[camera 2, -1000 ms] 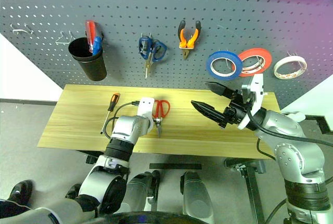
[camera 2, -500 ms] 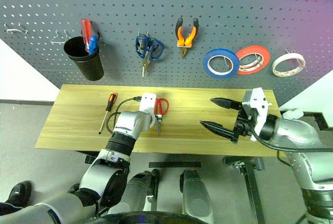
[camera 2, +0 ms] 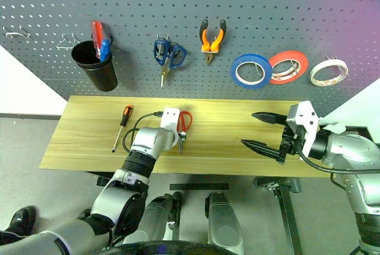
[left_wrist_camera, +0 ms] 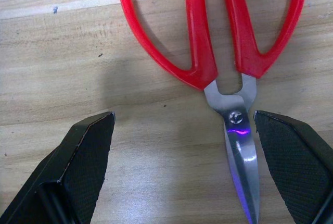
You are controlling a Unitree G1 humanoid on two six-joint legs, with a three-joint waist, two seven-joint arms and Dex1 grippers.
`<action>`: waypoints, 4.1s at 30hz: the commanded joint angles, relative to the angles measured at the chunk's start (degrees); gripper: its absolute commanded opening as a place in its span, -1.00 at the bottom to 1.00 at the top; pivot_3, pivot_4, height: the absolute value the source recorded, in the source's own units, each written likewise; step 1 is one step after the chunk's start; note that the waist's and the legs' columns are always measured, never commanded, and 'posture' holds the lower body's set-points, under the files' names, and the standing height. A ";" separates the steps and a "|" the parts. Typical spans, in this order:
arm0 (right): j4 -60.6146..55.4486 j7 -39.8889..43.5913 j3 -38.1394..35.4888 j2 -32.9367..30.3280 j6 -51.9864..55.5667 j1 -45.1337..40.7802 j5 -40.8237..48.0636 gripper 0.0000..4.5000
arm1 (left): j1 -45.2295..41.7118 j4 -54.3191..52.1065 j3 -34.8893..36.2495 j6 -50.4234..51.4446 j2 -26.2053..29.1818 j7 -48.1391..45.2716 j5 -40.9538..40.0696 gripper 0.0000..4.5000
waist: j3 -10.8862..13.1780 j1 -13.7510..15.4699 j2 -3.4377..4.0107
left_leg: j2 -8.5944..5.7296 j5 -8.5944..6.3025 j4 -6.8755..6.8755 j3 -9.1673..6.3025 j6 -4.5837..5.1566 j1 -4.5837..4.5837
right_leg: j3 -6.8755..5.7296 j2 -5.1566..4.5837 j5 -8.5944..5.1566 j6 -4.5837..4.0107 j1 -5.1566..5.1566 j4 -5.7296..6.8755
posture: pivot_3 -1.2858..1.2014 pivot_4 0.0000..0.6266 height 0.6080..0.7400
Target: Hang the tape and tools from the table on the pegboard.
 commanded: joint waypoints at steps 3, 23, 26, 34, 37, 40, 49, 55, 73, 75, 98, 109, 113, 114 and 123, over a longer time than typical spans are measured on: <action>-0.91 0.44 -1.72 -0.26 -0.74 0.00 -0.04 0.97 | -2.72 0.59 -0.70 -0.21 -7.16 0.52 -0.85 1.00 | 0.00 -0.04 0.00 | 0.00 -0.01 0.02 0.00 0.00 0.00 | 0.00 0.00 0.01 0.01 0.00 0.00 | -0.18 -0.22 1.00; -1.79 -2.64 -2.43 0.31 0.18 -0.94 0.80 1.00 | -4.41 5.35 -2.15 0.57 -6.54 1.13 -0.78 -0.89 | 0.01 -1.45 0.02 | 0.00 -0.11 0.27 0.03 0.05 0.00 | 0.01 0.00 0.05 0.10 0.11 0.04 | -0.19 -0.20 1.00; -1.45 -2.59 -2.21 0.29 0.13 -1.33 0.65 1.00 | -4.39 5.29 -2.02 0.64 -6.24 1.50 -0.79 -0.89 | 0.01 -1.41 0.01 | 0.00 -0.12 0.28 0.03 0.06 0.00 | 0.01 0.00 0.05 0.10 0.11 0.04 | -0.19 -0.20 1.00; -0.18 -2.33 -1.46 1.17 -0.35 -2.65 0.30 1.00 | -3.45 1.77 -2.14 -0.70 -5.44 0.19 -1.63 -0.89 | 0.03 -1.32 0.02 | 0.00 -0.12 0.29 0.03 0.06 -0.01 | 0.01 0.00 0.06 0.10 0.11 0.04 | -0.17 -0.19 1.00; 0.51 -0.98 -1.70 1.48 -0.59 -2.37 1.06 1.00 | -1.60 -2.35 -5.01 -1.63 -3.37 -1.81 -0.53 -0.89 | 0.04 -1.28 0.03 | 0.00 -0.13 0.30 0.03 0.06 -0.06 | 0.01 0.00 0.05 0.10 0.08 0.04 | -0.16 -0.20 1.00; 2.02 0.00 -1.68 1.82 -2.46 -2.29 -0.18 1.00 | 1.38 -7.61 -10.25 -4.84 -0.08 -6.53 1.10 -0.89 | 0.04 -1.26 0.05 | 0.00 -0.14 0.30 0.04 0.09 -0.07 | 0.02 0.00 0.06 0.10 0.07 0.03 | -0.16 -0.20 1.00; 6.13 0.37 -0.72 2.95 -5.75 -4.37 -2.48 1.00 | 10.08 -22.12 -25.05 -6.73 11.25 -16.54 8.36 -0.89 | 0.07 -1.26 0.26 | 0.00 -0.18 0.31 0.07 0.08 -0.04 | 0.14 0.00 0.06 0.08 0.01 0.12 | -0.15 -0.24 1.00; 8.89 1.77 -0.58 2.95 -7.79 -5.43 -3.68 1.00 | 16.64 -31.20 -27.16 -15.51 20.40 -22.70 10.71 -0.89 | 0.07 -1.13 0.30 | 0.00 -0.14 0.28 0.07 0.16 -0.07 | 0.14 -0.03 0.06 0.07 -0.01 0.09 | -0.13 -0.25 1.00; 13.05 10.16 -6.91 1.93 -3.26 -4.75 6.56 1.00 | 27.60 -44.50 -20.59 -43.38 30.95 -30.54 12.46 -0.89 | 0.08 0.42 0.53 | 0.00 -0.14 0.32 0.10 0.29 -0.17 | 0.14 -0.12 0.06 0.04 -0.06 0.02 | -0.12 -0.26 1.00; 11.79 11.49 -8.30 1.49 -0.14 -3.58 9.64 1.00 | 28.48 -44.75 -19.63 -46.71 30.99 -30.80 12.49 -0.89 | 0.08 0.35 0.54 | 0.00 -0.14 0.32 0.10 0.30 -0.18 | 0.13 -0.12 0.06 0.04 -0.06 0.02 | -0.12 -0.27 1.00; 10.98 13.36 -17.64 3.08 8.30 0.79 19.91 1.00 | 29.94 -46.32 -7.62 -66.70 30.48 -26.84 16.34 -0.89 | 0.00 0.20 0.69 | 0.00 -0.16 0.37 0.12 0.37 -0.26 | 0.08 -0.14 0.07 0.06 -0.10 -0.03 | -0.14 -0.34 1.00; 10.56 12.44 -17.87 5.87 7.69 1.12 20.25 1.00 | 26.41 -41.67 -4.50 -63.65 27.86 -25.65 15.72 -0.89 | -0.02 0.22 0.71 | -0.01 -0.16 0.44 0.13 0.37 -0.26 | 0.05 -0.13 0.08 0.08 -0.09 0.02 | -0.13 -0.35 1.00; 10.62 12.08 -18.26 6.89 6.99 0.85 20.49 1.00 | 25.15 -39.18 -4.47 -63.21 26.76 -25.76 15.20 -0.89 | -0.02 0.21 0.72 | -0.02 -0.15 0.45 0.13 0.37 -0.25 | 0.05 -0.13 0.09 0.10 -0.10 0.05 | -0.13 -0.35 1.00; 10.56 11.62 -18.65 7.19 7.36 0.52 21.36 1.00 | 24.93 -38.70 -4.55 -63.16 26.48 -25.80 15.04 -0.89 | -0.03 0.20 0.73 | -0.02 -0.15 0.45 0.13 0.37 -0.25 | 0.05 -0.13 0.09 0.10 -0.09 0.05 | -0.13 -0.35 1.00; 10.78 10.18 -18.88 7.26 7.43 -0.54 21.75 1.00 | 21.98 -33.73 -5.11 -62.34 23.83 -28.01 12.19 -0.89 | -0.05 0.15 0.75 | -0.02 -0.15 0.51 0.14 0.37 -0.24 | 0.05 -0.12 0.10 0.11 -0.09 0.11 | -0.14 -0.35 1.00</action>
